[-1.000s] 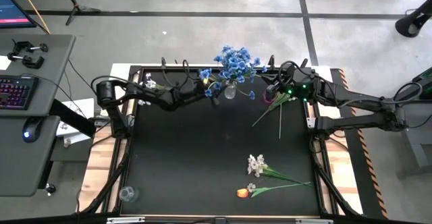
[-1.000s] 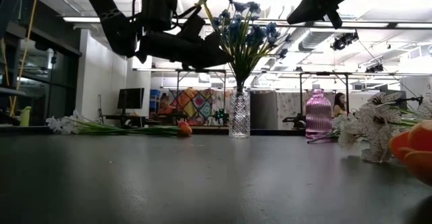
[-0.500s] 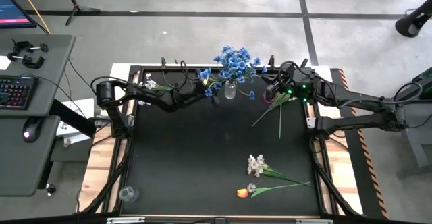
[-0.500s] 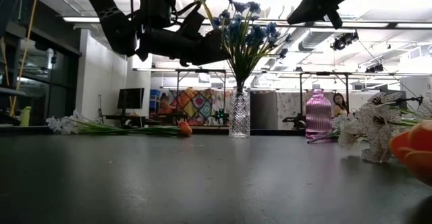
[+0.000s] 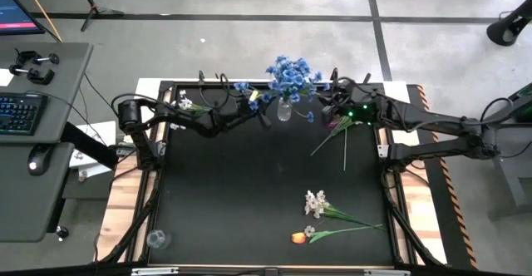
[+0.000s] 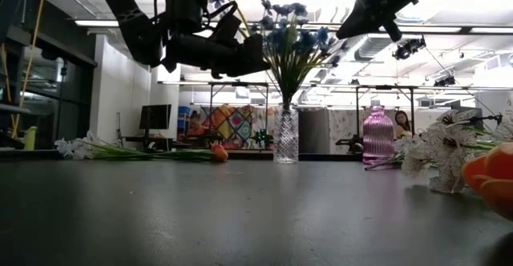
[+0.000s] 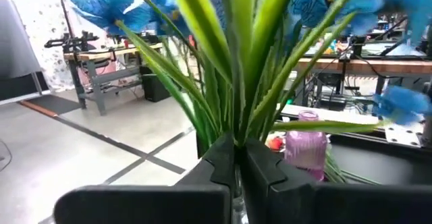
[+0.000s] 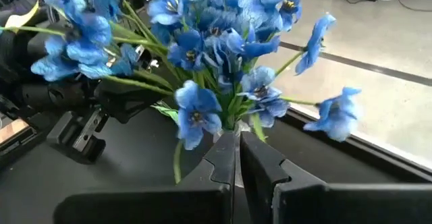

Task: Sort flowers into vase by color
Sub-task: Adjust the top transparent vase

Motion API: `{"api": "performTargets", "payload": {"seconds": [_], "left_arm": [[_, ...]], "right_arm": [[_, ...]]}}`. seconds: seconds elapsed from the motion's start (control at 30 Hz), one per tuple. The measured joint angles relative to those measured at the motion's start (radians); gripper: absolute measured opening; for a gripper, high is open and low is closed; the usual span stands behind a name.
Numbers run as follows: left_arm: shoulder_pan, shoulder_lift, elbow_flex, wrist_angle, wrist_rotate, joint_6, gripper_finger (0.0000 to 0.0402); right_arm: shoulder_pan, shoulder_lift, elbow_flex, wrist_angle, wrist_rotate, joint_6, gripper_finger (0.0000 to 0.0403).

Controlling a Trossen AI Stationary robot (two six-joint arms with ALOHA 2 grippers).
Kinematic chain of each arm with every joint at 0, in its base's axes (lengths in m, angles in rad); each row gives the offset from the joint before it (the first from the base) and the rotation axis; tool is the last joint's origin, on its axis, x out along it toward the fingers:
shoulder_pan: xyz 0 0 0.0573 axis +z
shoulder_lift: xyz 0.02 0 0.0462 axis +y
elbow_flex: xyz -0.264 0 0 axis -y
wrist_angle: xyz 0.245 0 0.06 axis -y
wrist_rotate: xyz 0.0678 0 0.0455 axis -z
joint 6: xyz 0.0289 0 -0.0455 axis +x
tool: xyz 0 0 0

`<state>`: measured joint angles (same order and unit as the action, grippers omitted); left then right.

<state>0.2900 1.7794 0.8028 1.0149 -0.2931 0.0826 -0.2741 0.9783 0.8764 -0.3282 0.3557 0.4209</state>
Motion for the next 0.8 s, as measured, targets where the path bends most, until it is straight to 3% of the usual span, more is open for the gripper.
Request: {"api": "performTargets", "payload": {"seconds": [0.37,0.6,0.7,0.8], "left_arm": [[0.018,0.0,0.0,-0.01,0.003,-0.002,0.0],[0.017,0.0,0.0,-0.017,0.003,-0.001,0.0],[0.017,0.0,0.0,-0.018,0.003,-0.001,0.0],[0.017,0.0,0.0,-0.022,0.003,-0.001,0.0]], "right_arm": [[0.0,0.012,0.0,0.066,-0.068,0.011,0.0011],[-0.001,0.045,-0.049,-0.152,0.075,0.155,0.0002],[-0.037,0.057,-0.157,-0.098,0.06,0.259,0.0],[-0.109,0.074,-0.313,0.136,-0.068,0.386,0.0]]}}
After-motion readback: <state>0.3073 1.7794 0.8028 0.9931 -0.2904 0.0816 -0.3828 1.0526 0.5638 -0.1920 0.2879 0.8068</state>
